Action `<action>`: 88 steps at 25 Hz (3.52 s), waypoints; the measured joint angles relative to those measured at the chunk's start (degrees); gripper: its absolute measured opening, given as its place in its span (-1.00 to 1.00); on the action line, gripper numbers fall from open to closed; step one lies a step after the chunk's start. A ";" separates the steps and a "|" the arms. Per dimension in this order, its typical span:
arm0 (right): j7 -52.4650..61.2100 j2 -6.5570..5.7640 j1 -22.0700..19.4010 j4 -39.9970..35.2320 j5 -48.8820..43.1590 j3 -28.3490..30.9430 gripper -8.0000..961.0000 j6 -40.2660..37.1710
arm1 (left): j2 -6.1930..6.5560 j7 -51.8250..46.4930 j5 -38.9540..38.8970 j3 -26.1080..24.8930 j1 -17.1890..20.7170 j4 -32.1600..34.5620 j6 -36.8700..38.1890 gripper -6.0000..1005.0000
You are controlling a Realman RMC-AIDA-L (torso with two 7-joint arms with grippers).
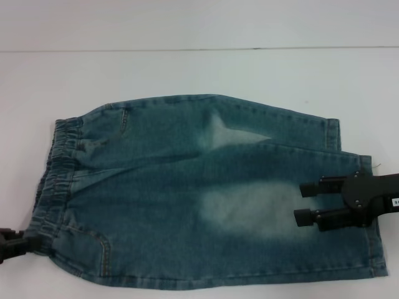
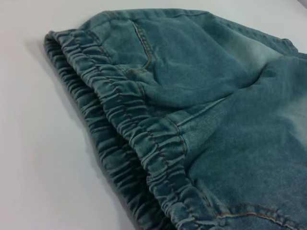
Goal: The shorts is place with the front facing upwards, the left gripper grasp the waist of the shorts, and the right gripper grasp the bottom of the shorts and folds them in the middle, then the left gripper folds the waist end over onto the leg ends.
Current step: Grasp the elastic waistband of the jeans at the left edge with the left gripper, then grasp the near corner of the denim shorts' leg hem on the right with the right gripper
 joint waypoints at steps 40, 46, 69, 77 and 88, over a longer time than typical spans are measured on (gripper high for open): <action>11.53 -4.73 6.59 -8.21 -30.43 -3.29 0.80 -10.30 | -0.26 -2.03 -0.62 -5.99 -7.11 -0.21 2.96 -0.94; 12.55 -4.46 7.30 -7.42 -32.15 -4.86 0.80 -10.13 | -0.29 -2.42 -0.62 -5.90 -7.16 -0.05 2.94 -0.94; 15.34 -2.34 10.23 -5.09 -33.20 -7.83 0.74 -5.12 | -0.75 -2.63 -0.62 -5.67 -6.96 -0.20 2.17 -0.90; 15.06 -2.11 10.32 -5.10 -32.76 -7.28 0.46 -4.42 | -0.81 -2.63 -0.62 -5.93 -6.65 -0.10 2.18 -0.88; 14.77 -1.92 9.85 -4.20 -32.77 -6.78 -0.25 -2.79 | -0.41 -3.32 -0.62 -6.03 -6.65 0.32 2.37 -0.85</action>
